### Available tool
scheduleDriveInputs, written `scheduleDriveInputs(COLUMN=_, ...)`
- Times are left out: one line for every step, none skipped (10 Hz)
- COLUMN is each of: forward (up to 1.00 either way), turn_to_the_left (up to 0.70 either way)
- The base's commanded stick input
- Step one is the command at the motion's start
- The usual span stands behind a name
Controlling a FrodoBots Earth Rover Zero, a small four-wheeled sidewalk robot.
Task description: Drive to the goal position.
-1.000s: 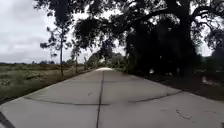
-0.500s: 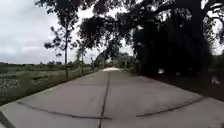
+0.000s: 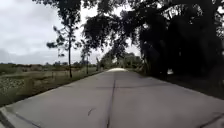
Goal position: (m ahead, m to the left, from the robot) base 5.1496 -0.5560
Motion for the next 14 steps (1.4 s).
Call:
scheduleDriveInputs(forward=0.7, turn_to_the_left=0.0)
scheduleDriveInputs(forward=0.7, turn_to_the_left=0.0)
scheduleDriveInputs(forward=0.7, turn_to_the_left=0.0)
scheduleDriveInputs(forward=0.7, turn_to_the_left=0.0)
scheduleDriveInputs(forward=0.7, turn_to_the_left=0.0)
scheduleDriveInputs(forward=0.7, turn_to_the_left=0.0)
scheduleDriveInputs(forward=0.7, turn_to_the_left=0.0)
scheduleDriveInputs(forward=0.78, turn_to_the_left=0.0)
scheduleDriveInputs(forward=0.85, turn_to_the_left=0.0)
scheduleDriveInputs(forward=0.85, turn_to_the_left=0.0)
scheduleDriveInputs(forward=0.85, turn_to_the_left=0.0)
scheduleDriveInputs(forward=0.85, turn_to_the_left=0.0)
scheduleDriveInputs(forward=0.85, turn_to_the_left=0.0)
scheduleDriveInputs(forward=0.85, turn_to_the_left=0.0)
